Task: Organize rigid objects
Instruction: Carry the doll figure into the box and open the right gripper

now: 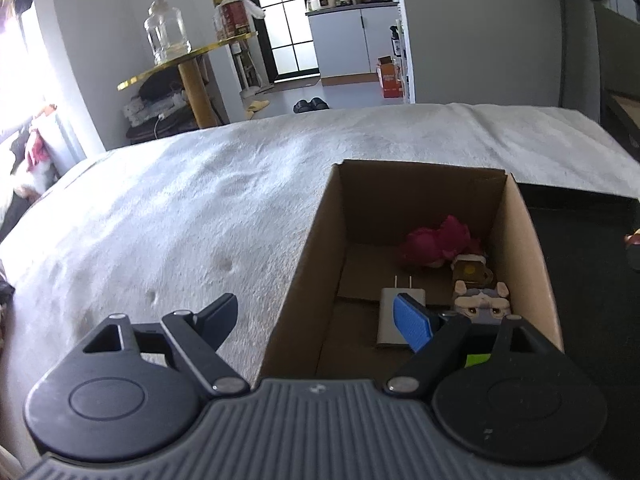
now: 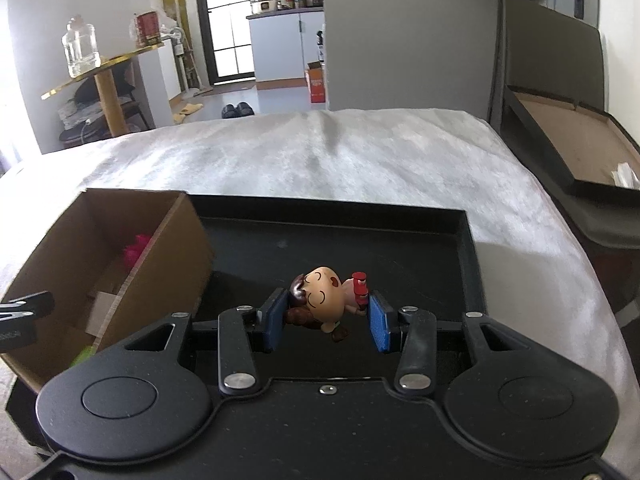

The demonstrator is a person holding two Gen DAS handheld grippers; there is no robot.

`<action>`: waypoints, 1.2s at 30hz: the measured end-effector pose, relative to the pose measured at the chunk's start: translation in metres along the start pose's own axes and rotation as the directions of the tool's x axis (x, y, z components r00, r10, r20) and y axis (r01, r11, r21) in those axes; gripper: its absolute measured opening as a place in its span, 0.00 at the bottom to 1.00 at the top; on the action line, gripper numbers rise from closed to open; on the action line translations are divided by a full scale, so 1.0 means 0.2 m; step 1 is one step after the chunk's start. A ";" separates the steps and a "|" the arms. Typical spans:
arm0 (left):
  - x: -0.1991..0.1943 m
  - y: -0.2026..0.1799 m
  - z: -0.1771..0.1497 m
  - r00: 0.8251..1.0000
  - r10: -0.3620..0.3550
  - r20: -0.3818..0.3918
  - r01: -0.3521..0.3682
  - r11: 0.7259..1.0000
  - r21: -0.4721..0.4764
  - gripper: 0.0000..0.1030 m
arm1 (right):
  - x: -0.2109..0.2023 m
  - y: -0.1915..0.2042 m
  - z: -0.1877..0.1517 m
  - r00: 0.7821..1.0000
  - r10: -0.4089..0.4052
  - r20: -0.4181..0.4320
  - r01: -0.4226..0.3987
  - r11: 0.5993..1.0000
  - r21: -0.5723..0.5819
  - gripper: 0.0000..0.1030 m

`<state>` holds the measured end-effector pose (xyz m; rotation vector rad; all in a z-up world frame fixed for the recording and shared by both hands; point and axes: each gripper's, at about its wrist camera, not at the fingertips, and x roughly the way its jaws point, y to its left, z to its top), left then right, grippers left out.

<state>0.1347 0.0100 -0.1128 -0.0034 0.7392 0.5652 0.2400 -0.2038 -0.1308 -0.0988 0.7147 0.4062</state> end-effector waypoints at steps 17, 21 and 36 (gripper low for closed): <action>0.01 0.14 -0.04 0.998 -0.068 -0.001 0.067 0.996 -0.058 0.81 | -0.05 0.35 0.11 0.997 0.056 0.046 -0.052 0.994 -0.092 0.41; 0.01 0.17 -0.06 0.996 -0.094 0.002 0.094 0.993 -0.076 0.81 | -0.06 0.43 0.12 0.996 0.070 0.053 -0.064 0.992 -0.112 0.41; 0.05 0.25 -0.09 0.989 -0.150 -0.008 0.147 0.980 -0.136 0.22 | -0.06 0.62 0.13 0.989 0.126 0.078 -0.112 0.980 -0.164 0.41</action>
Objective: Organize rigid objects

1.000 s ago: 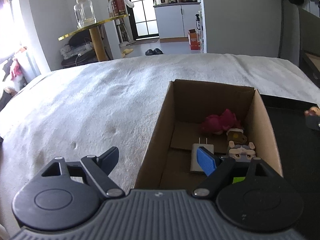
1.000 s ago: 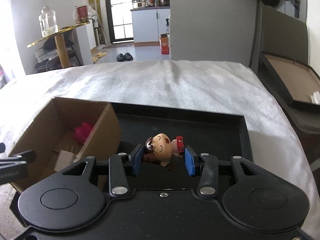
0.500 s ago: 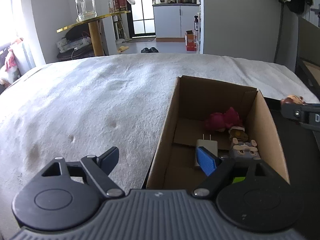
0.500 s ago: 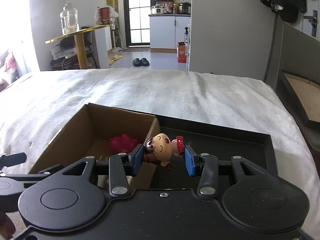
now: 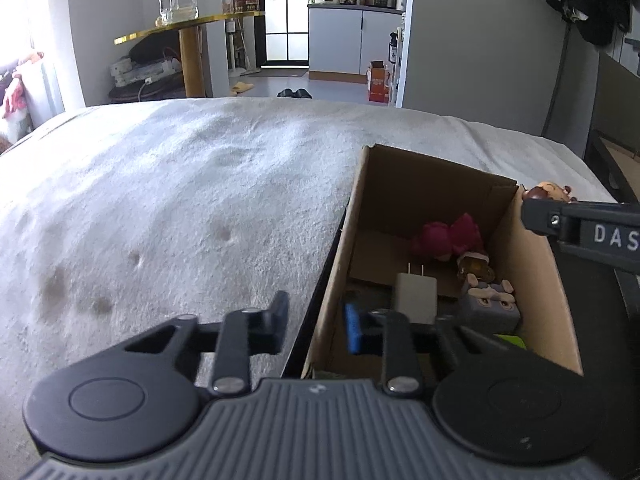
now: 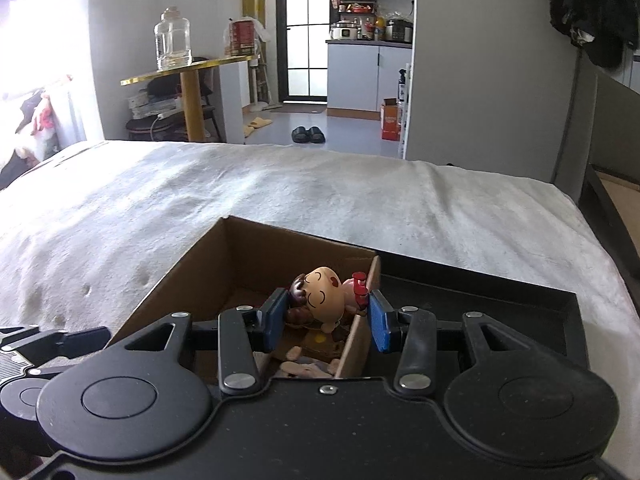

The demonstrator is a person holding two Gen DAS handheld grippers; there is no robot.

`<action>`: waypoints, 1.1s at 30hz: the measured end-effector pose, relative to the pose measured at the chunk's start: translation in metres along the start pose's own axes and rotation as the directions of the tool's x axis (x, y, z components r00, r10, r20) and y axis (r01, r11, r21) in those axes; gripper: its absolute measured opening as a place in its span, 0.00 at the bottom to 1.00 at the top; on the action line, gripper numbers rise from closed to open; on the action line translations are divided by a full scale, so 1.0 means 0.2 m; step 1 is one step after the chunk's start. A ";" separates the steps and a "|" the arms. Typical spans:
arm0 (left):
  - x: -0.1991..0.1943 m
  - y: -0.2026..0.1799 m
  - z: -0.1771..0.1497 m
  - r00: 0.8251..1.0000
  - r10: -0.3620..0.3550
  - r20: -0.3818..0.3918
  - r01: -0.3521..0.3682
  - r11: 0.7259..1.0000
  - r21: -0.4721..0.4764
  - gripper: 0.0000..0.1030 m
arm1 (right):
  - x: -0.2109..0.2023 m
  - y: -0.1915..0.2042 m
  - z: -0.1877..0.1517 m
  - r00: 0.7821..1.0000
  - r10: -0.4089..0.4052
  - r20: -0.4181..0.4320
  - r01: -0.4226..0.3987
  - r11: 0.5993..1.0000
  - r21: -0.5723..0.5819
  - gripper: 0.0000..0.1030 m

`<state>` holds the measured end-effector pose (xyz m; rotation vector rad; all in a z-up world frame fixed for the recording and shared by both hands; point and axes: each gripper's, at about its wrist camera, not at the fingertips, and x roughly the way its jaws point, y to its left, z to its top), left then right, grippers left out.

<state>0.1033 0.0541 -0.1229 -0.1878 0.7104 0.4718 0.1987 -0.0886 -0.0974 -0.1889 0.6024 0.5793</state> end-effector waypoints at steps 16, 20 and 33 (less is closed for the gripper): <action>0.00 0.02 -0.01 0.999 -0.050 -0.003 0.050 0.999 -0.005 0.11 | 0.07 0.15 -0.01 0.997 0.074 -0.027 -0.075 0.997 -0.027 0.41; 0.01 0.02 0.00 0.999 -0.049 -0.007 0.049 0.999 -0.005 0.11 | 0.09 0.16 0.02 0.994 0.109 -0.005 -0.109 0.994 -0.030 0.48; 0.00 -0.02 0.01 1.000 -0.014 -0.003 0.014 1.000 0.006 0.14 | 0.02 0.01 -0.08 0.999 0.029 -0.041 -0.028 0.999 0.026 0.52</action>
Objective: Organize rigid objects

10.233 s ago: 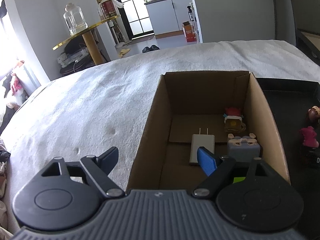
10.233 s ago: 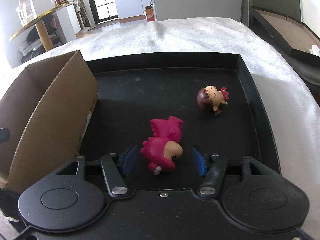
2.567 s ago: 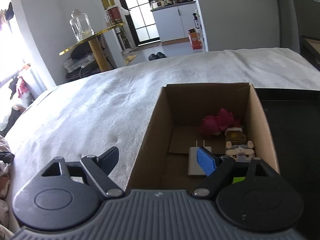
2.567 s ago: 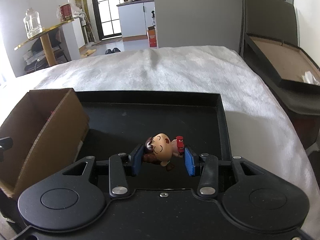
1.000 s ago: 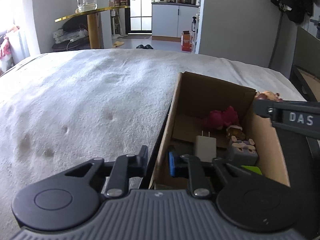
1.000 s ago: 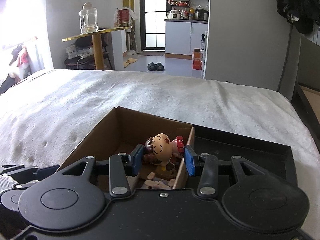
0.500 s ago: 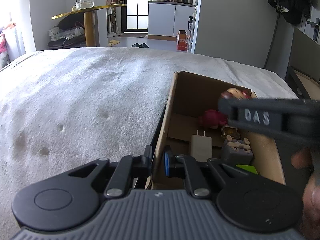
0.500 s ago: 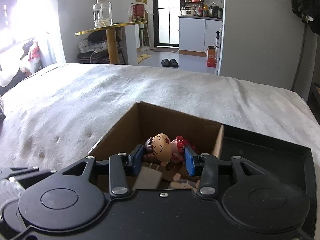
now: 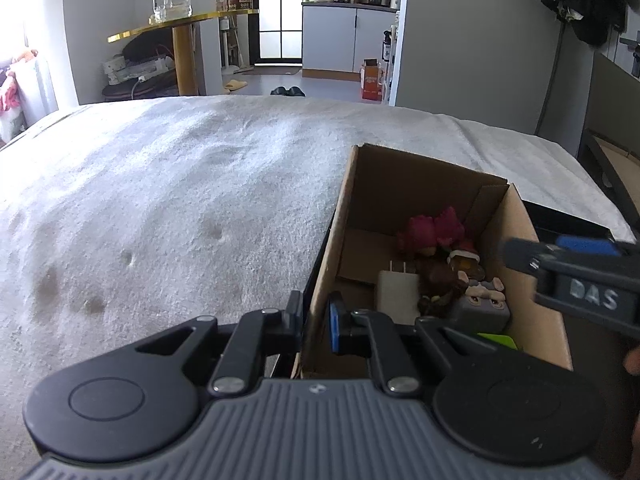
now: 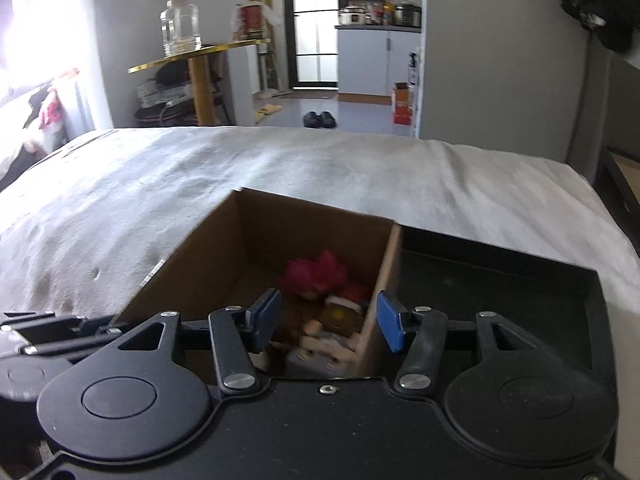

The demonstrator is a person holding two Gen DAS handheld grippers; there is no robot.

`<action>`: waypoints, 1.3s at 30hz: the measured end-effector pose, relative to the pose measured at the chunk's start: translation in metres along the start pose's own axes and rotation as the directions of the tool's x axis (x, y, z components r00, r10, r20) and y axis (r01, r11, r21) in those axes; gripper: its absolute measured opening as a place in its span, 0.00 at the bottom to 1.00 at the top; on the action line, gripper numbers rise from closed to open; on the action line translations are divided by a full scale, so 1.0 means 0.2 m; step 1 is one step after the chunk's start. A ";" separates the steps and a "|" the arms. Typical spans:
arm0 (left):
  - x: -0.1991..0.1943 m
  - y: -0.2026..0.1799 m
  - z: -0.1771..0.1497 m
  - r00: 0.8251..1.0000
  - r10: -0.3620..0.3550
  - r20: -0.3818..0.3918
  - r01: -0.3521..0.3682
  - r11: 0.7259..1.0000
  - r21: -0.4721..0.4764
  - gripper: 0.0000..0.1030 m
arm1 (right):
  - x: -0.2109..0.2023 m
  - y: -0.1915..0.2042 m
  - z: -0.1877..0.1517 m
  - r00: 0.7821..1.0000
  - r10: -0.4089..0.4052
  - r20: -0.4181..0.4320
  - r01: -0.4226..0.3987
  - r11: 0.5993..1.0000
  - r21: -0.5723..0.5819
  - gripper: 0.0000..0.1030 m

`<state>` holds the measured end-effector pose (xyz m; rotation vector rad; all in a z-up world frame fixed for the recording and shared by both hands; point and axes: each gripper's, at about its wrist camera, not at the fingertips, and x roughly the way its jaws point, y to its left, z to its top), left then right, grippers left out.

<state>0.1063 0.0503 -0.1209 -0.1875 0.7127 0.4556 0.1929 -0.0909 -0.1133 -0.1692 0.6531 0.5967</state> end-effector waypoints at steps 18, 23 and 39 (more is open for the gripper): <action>-0.08 0.00 0.15 0.998 -0.053 -0.043 0.057 0.994 0.096 0.76 | -0.21 -0.27 -0.06 0.999 0.003 -0.044 0.002 0.992 0.127 0.58; -0.18 0.02 0.21 0.992 -0.118 -0.052 0.122 0.989 0.084 0.80 | -0.29 -0.36 -0.05 0.999 0.021 -0.047 -0.011 0.979 0.202 0.63; -0.49 0.06 0.26 0.979 -0.197 -0.051 0.203 0.966 0.163 0.91 | -0.64 -0.51 -0.04 1.000 -0.012 0.009 0.009 0.970 0.244 0.89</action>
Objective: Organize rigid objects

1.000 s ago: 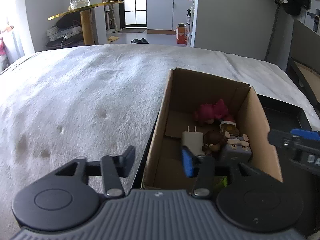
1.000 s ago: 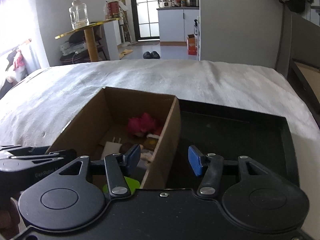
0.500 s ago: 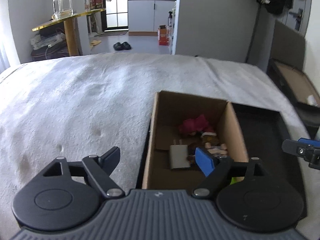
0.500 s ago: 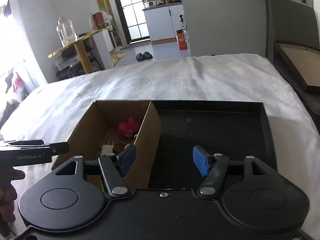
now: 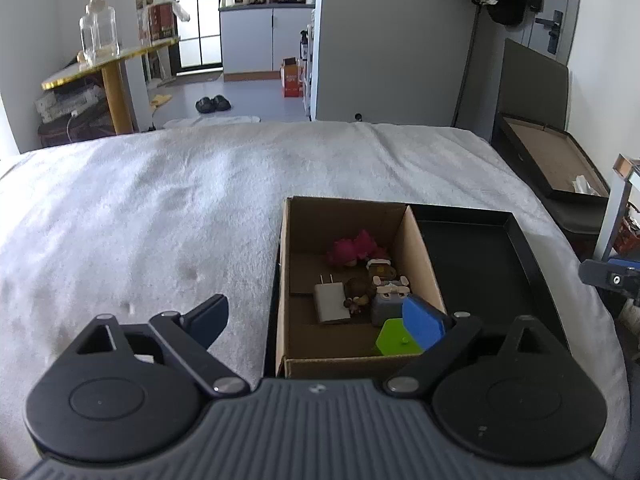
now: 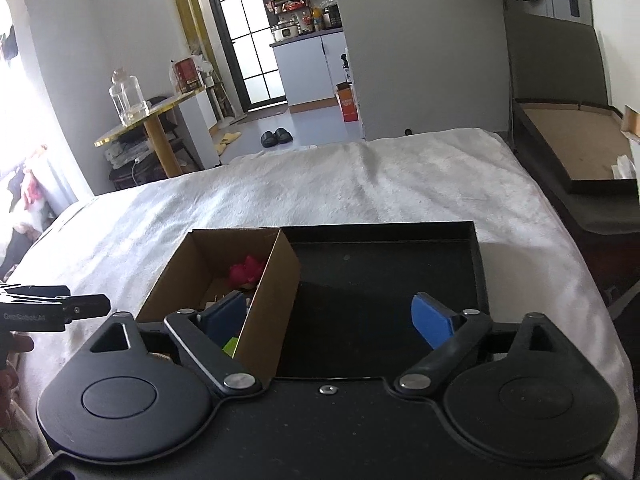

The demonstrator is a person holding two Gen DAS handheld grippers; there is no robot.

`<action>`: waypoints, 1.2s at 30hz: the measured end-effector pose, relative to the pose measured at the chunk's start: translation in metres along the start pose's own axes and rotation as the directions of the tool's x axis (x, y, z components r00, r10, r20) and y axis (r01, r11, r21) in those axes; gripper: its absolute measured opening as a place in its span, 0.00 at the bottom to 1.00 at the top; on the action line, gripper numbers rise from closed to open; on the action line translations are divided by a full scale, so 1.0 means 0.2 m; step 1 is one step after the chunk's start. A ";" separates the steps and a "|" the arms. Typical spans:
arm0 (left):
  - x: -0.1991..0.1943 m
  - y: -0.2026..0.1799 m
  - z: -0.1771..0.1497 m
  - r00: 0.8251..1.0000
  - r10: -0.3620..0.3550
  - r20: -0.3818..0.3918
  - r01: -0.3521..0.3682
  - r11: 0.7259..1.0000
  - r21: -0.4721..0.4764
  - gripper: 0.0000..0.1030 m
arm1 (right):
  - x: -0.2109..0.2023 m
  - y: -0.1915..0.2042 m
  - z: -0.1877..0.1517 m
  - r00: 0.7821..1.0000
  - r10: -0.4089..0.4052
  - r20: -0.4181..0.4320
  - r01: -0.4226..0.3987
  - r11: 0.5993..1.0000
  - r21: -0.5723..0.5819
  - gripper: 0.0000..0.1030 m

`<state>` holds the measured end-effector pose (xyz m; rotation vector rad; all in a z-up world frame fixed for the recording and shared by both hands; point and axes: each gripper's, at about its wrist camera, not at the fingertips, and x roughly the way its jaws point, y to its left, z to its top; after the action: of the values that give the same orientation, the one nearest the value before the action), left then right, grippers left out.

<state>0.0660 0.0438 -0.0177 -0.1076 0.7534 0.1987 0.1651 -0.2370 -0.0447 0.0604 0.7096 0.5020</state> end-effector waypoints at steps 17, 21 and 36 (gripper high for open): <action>-0.24 0.02 -0.01 0.999 -0.037 0.012 0.037 0.999 0.038 0.96 | -0.25 -0.04 0.00 0.999 0.016 0.036 -0.016 1.000 -0.002 0.97; -0.31 0.04 -0.01 0.998 -0.060 0.020 0.059 0.998 0.020 0.96 | -0.30 -0.02 0.00 0.999 0.027 0.042 -0.027 1.000 0.000 1.00; -0.48 0.03 -0.03 0.988 -0.140 0.064 0.138 0.989 0.046 0.99 | -0.49 0.12 0.00 0.994 0.097 0.057 -0.093 0.993 -0.065 1.00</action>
<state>-0.0074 0.0352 0.0446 -0.1130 0.6799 0.0536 0.0924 -0.2620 0.0210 0.0510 0.6340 0.6112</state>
